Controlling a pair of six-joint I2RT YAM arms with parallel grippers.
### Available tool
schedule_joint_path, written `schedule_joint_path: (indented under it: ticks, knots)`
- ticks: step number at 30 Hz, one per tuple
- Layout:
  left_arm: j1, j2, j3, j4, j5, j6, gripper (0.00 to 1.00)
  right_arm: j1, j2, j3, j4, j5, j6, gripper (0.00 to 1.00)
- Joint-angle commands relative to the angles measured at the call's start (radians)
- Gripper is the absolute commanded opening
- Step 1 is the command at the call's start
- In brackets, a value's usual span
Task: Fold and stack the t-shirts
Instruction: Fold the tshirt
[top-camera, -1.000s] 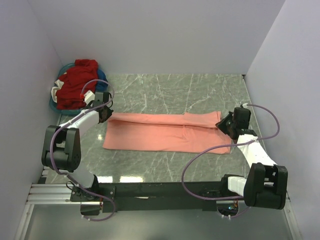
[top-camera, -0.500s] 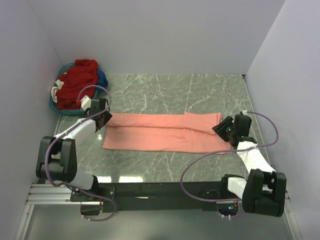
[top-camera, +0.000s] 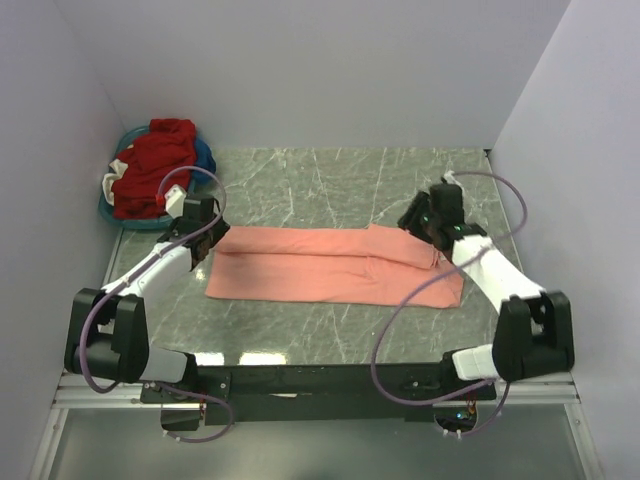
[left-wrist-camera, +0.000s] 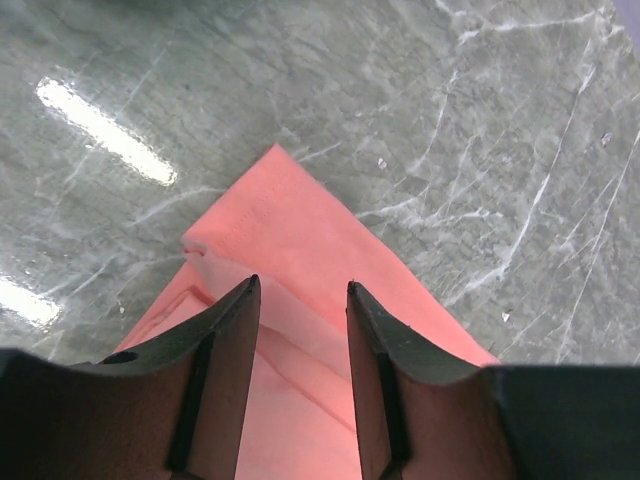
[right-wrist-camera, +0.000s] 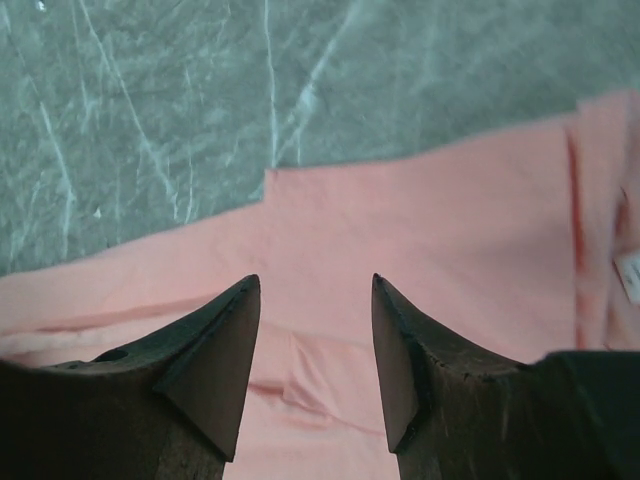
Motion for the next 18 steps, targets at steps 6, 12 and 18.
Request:
schedule_joint_path:
  ticks: [6, 12, 18]
  knots:
    - [-0.033, 0.046, 0.040, 0.020, 0.001, 0.013, 0.43, 0.108, 0.353, 0.336, -0.109, 0.175, -0.067, 0.54]
    - [-0.034, 0.066, 0.048, 0.027, 0.008, 0.014, 0.43, 0.178, 0.537, 0.497, -0.170, 0.221, -0.078, 0.54]
    - [-0.036, 0.078, 0.051, 0.024, 0.005, 0.019, 0.42, 0.220, 0.637, 0.580, -0.210, 0.258, -0.072, 0.51]
